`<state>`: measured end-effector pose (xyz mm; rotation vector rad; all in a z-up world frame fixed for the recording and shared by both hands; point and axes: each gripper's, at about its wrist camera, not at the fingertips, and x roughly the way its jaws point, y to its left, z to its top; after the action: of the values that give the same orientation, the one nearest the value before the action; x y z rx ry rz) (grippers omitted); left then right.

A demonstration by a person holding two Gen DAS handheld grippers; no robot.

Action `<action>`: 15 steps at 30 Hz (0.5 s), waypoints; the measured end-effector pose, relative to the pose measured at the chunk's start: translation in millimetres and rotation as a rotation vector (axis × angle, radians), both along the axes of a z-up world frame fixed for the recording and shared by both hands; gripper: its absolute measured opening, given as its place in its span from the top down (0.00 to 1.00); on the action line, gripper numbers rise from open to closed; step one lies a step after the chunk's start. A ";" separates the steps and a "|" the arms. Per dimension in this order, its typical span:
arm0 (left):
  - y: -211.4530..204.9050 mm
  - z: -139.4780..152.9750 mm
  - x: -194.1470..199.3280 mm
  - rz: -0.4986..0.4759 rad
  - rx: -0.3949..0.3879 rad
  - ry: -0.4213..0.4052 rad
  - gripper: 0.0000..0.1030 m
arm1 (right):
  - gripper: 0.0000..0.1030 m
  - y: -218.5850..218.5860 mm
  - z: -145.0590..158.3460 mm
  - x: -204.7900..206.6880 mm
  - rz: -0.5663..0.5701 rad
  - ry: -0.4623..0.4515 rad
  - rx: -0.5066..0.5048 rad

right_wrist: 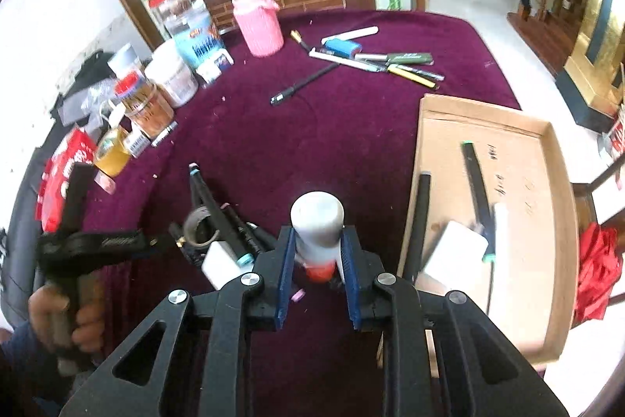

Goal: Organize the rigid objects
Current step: 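Grasp the black lipstick tube with the left gripper while the right lifts the bottle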

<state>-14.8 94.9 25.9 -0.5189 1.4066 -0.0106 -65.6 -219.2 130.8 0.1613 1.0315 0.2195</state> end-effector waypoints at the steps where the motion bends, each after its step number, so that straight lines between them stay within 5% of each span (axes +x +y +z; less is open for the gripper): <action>1: -3.4 0.3 3.5 -0.003 0.008 0.003 0.61 | 0.81 0.9 2.2 1.3 -0.001 -0.003 0.018; 4: -10.3 -6.5 6.1 0.015 0.026 0.038 0.59 | 0.89 -7.9 4.0 -0.6 0.013 -0.005 0.068; 15: -35.5 -10.1 17.5 0.045 0.167 0.010 0.51 | 0.89 -10.0 -13.8 -1.5 0.144 0.109 0.091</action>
<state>2.7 59.4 15.8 -0.4120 1.3909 0.1455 -67.1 -229.2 117.0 0.1826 1.1432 0.3925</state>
